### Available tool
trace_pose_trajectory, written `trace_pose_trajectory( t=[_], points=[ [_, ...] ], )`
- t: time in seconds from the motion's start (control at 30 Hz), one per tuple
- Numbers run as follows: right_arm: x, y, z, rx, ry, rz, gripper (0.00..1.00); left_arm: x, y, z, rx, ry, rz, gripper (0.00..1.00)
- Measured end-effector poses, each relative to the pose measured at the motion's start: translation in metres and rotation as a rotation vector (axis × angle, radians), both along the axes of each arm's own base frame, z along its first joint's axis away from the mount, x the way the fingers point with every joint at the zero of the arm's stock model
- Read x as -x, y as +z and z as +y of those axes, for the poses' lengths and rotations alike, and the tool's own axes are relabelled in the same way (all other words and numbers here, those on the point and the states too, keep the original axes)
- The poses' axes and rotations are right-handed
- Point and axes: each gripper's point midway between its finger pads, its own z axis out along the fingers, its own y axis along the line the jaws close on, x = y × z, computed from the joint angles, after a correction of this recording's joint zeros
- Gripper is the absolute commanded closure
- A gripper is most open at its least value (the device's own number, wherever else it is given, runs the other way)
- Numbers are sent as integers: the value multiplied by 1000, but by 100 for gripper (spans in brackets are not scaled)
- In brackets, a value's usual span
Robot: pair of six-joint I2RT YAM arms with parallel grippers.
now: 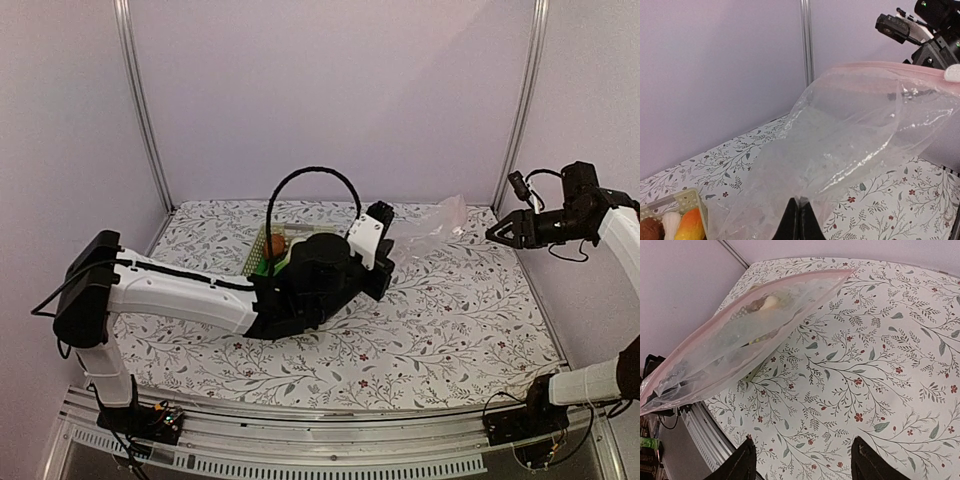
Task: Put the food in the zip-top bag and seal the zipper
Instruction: Pick up the zipper food storage bag at the center of the board, then pass from the left arm to the right
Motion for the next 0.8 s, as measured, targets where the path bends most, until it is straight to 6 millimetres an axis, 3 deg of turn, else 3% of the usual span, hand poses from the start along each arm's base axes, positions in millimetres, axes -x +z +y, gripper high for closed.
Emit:
trace_pose_trajectory(
  t=[0.37,0.8],
  points=[
    [-9,21,34,-334,145,115,36,18,31,-3,85,24,-106,100],
    [-5,44,46,-526,227,168,35,16,19,-10,59,30,-130,100]
  ],
)
